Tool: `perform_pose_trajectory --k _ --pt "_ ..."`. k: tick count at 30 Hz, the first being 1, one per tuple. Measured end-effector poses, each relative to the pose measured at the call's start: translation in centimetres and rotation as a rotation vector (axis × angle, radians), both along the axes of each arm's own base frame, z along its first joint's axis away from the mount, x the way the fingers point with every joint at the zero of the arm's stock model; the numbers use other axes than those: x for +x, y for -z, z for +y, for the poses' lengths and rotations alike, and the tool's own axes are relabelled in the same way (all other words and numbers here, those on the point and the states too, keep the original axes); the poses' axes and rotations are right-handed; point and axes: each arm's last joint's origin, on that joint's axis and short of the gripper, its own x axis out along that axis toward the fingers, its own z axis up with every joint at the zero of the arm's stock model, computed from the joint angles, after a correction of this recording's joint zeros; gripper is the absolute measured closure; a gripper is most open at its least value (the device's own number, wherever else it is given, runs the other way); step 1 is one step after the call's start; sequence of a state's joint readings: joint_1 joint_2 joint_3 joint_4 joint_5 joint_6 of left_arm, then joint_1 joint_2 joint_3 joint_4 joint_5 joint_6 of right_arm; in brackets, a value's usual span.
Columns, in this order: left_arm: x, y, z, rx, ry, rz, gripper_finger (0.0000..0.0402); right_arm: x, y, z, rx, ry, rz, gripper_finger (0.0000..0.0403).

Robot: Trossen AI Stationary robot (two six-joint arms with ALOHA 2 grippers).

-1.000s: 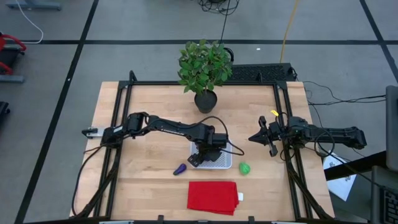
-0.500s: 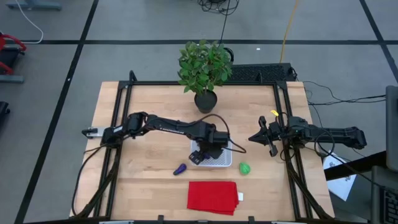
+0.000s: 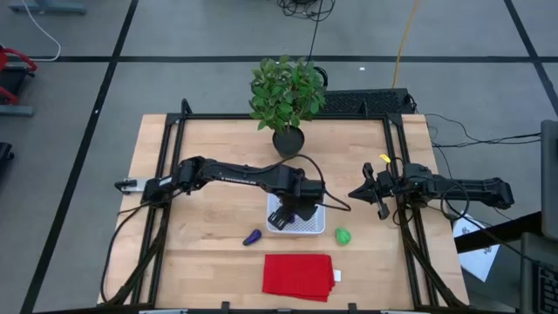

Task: Pick and placing Produce into tupperware
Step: Put the green pear into the white bin

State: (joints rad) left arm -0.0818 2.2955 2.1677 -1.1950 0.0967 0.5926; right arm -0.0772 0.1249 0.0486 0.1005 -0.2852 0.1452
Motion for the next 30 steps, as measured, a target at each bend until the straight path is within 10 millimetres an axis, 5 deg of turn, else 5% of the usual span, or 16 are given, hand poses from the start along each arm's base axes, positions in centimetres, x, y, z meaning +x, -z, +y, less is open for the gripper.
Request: perform_pose_trajectory --k 7,18,30 --pt "0.0 0.0 -0.1 0.000 0.005 -0.001 0.0389 0.0 0.0 0.0 0.000 0.000 0.000 0.0403" --pt "0.0 -0.7 -0.5 0.043 0.042 -0.047 0.0397 0.0 0.0 0.0 0.000 0.000 0.000 0.0403" --pt "-3.7 -10.1 1.7 0.108 -0.199 -0.283 0.0400 0.0 0.0 0.0 0.000 0.000 0.000 0.0403"
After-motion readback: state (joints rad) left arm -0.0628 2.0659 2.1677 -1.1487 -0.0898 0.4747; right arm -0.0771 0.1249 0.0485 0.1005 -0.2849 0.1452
